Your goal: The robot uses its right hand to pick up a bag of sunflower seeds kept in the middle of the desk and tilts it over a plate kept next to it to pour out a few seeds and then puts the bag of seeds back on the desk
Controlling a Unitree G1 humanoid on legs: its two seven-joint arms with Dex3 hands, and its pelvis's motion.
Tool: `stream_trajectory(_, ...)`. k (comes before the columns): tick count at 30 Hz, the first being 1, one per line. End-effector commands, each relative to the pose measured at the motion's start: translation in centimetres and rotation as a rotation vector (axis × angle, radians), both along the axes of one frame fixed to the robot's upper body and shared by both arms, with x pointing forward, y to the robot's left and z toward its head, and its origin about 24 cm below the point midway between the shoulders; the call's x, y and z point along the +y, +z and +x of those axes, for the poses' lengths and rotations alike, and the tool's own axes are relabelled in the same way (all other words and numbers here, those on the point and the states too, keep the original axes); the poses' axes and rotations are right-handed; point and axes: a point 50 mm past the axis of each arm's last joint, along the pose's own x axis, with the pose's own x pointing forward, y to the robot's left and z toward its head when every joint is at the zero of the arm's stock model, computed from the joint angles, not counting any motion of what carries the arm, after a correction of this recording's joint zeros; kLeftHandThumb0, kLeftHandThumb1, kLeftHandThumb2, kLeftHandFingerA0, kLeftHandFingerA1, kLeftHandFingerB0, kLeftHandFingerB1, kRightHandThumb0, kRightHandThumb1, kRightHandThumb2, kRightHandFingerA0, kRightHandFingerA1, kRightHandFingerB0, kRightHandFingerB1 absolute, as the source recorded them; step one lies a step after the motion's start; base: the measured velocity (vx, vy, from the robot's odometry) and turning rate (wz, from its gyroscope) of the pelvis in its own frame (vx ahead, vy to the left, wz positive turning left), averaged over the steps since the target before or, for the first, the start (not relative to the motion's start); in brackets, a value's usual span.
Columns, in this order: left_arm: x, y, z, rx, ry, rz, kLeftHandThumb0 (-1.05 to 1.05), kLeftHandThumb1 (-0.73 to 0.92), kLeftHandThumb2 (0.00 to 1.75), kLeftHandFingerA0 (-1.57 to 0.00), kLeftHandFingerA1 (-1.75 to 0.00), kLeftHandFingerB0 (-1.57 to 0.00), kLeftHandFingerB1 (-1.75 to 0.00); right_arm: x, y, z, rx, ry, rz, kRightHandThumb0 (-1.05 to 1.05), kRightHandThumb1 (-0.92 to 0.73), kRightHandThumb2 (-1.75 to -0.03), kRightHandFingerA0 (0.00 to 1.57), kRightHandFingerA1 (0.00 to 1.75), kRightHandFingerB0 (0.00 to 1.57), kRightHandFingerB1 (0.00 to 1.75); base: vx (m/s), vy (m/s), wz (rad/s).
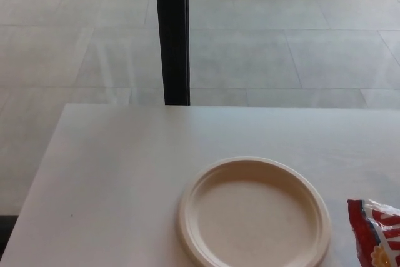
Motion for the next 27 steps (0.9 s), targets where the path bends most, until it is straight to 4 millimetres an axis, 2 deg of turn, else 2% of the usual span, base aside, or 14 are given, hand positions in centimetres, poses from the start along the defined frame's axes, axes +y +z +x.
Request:
stream_trajectory(1, 0.4, 0.5, -0.3, -0.007, -0.01, 0.024, -0.45, 0.63, 0.65, -0.34, -0.65, -0.25, -0.54, -0.4, 0.8, 0.0, -0.014, 0.025, -0.055, -1.05, -0.37, -0.95, 0.0, 0.34, 0.0, 0.34, 0.0, 0.0, 0.0)
stream_trajectory(3, 0.4, 0.5, -0.4, -0.013, 0.006, 0.019, -0.43, 0.64, 0.67, -0.35, -0.66, -0.25, -0.55, -0.5, 0.9, 0.0, -0.016, 0.032, -0.057, -1.05, -0.5, -0.65, 0.0, 0.33, 0.0, 0.43, 0.0, 0.0, 0.0)
stream_trajectory(4, 0.4, 0.5, -0.3, -0.025, 0.011, 0.005, -0.43, 0.64, 0.7, -0.32, -0.66, -0.24, -0.55, -0.6, 1.0, 0.0, -0.019, 0.034, -0.054, -1.05, -0.38, -0.95, 0.0, 0.36, 0.0, 0.38, 0.0, 0.0, 0.0)
stream_trajectory(6, 0.4, 0.5, -0.3, -0.017, -0.003, 0.018, -0.45, 0.63, 0.69, -0.35, -0.65, -0.25, -0.55, -0.5, 1.2, -0.2, -0.018, 0.047, -0.062, -1.05, -0.52, -0.65, 0.0, 0.35, 0.0, 0.48, 0.0, 0.0, 0.0)
stream_trajectory(8, 0.4, 0.5, -0.3, -0.037, 0.017, 0.013, -0.42, 0.64, 0.7, -0.36, -0.67, -0.24, -0.55, -0.4, 1.4, -0.3, -0.017, 0.073, -0.079, -1.05, -0.39, -0.97, 0.0, 0.41, 0.0, 0.46, 0.0, 0.0, 0.0)
stream_trajectory(9, 0.4, 0.5, -0.3, -0.035, 0.015, 0.018, -0.43, 0.64, 0.71, -0.36, -0.67, -0.25, -0.55, -0.3, 1.4, -0.6, -0.012, 0.101, -0.1, -1.05, -0.52, -0.66, 0.0, 0.48, 0.0, 0.57, 0.0, 0.0, 0.0)
stream_trajectory(11, 0.5, 0.6, -0.2, -0.019, -0.012, 0.029, -0.46, 0.64, 0.69, -0.37, -0.67, -0.27, -0.55, -0.3, 1.3, -0.9, 0.003, 0.12, -0.11, -1.05, -0.38, -0.94, 0.0, 0.53, 0.0, 0.59, 0.0, 0.0, 0.0)
stream_trajectory(13, 0.5, 0.5, -0.3, -0.024, 0.005, 0.03, -0.47, 0.63, 0.69, -0.41, -0.69, -0.27, -0.55, -0.4, 1.2, -1.2, 0.024, 0.126, -0.123, -1.05, -0.5, -0.68, 0.0, 0.55, 0.0, 0.65, 0.0, 0.0, 0.0)
stream_trajectory(17, 0.4, 0.6, -0.4, -0.032, 0.002, 0.032, -0.46, 0.63, 0.7, -0.39, -0.69, -0.27, -0.56, -0.8, 0.7, -1.6, 0.051, 0.135, -0.167, -1.05, -0.49, -0.65, 0.0, 0.59, 0.0, 0.6, 0.0, 0.0, 0.0)
stream_trajectory(18, 0.4, 0.5, -0.5, -0.059, 0.05, 0.018, -0.4, 0.47, 1.0, -0.33, -0.66, -0.21, -0.59, -1.1, 0.3, -1.9, 0.069, 0.142, -0.19, -1.05, -0.49, -0.65, 0.0, 0.64, 0.0, 0.63, 0.0, 0.0, 0.0)
stream_trajectory(20, 0.4, 0.6, -0.5, -0.059, 0.024, 0.022, -0.39, 0.5, 1.02, -0.32, -0.66, -0.21, -0.59, -1.3, 0.2, -2.0, 0.077, 0.143, -0.205, -1.05, -0.49, -0.66, 0.0, 0.67, 0.0, 0.66, 0.0, 0.0, 0.0)
stream_trajectory(24, 0.4, 0.6, -0.6, -0.064, 0.034, 0.019, -0.42, 0.48, 1.0, -0.35, -0.67, -0.23, -0.59, -2.1, -0.1, -2.4, 0.081, 0.126, -0.212, -1.05, -0.5, -0.68, 0.0, 0.73, 0.0, 0.75, 0.0, 0.0, 0.0)
stream_trajectory(26, 0.4, 0.5, -0.6, -0.039, 0.032, 0.037, -0.46, 0.62, 0.69, -0.44, -0.71, -0.3, -0.57, -2.5, -0.3, -2.5, 0.09, 0.115, -0.226, -1.05, -0.49, -0.68, 0.0, 0.75, 0.0, 0.74, 0.0, 0.0, 0.0)
stream_trajectory(27, 0.4, 0.5, -0.7, -0.05, 0.043, 0.03, -0.44, 0.46, 0.99, -0.4, -0.69, -0.24, -0.59, -2.5, -0.4, -2.5, 0.09, 0.115, -0.227, -1.05, -0.48, -0.67, 0.0, 0.73, 0.0, 0.73, 0.0, 0.0, 0.0)
